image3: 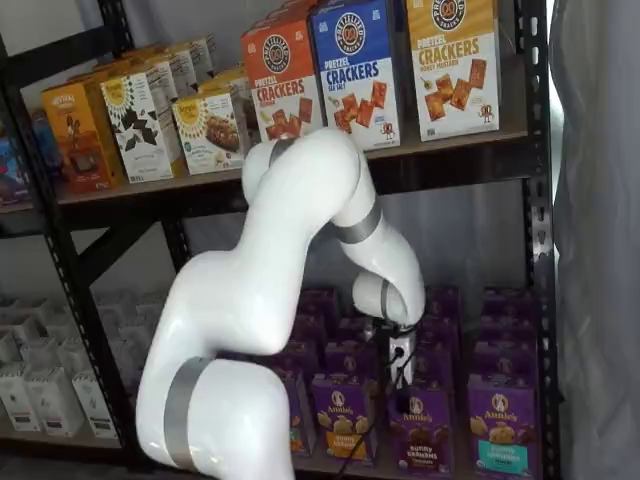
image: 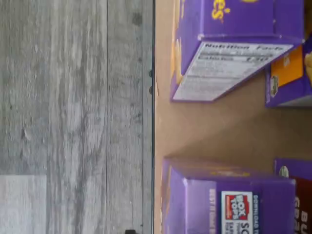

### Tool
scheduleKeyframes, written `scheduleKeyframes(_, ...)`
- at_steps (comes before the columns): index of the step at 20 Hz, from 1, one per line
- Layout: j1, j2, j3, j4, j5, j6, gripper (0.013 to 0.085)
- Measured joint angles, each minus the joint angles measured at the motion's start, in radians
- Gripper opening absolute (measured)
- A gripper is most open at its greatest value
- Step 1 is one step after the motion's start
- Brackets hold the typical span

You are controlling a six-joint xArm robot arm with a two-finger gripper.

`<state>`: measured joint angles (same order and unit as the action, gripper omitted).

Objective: Pick up the purple box with a brown patch in the center, on the bottom shelf, the fifth box from the left

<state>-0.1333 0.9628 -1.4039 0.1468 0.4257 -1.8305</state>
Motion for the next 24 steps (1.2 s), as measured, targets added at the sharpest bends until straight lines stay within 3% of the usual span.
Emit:
scheduleKeyframes(2, 0.0, 0.014, -0.014, -0.055, 0.004, 0.049, 0.085)
scheduleKeyframes(5, 0.0, 0.029, -0.029, -0.096, 0.008, 0.086, 0.085)
scheduleKeyframes(14, -0.004, 0.045, -0.043, -0.084, 0.002, 0.071, 0.085)
scheduleKeyframes(20, -0.005, 0.044, -0.042, -0.08, 0.009, 0.067, 0.073)
scheduleKeyframes(24, -0.004, 0.041, -0.038, -0.077, 0.01, 0.065, 0.061)
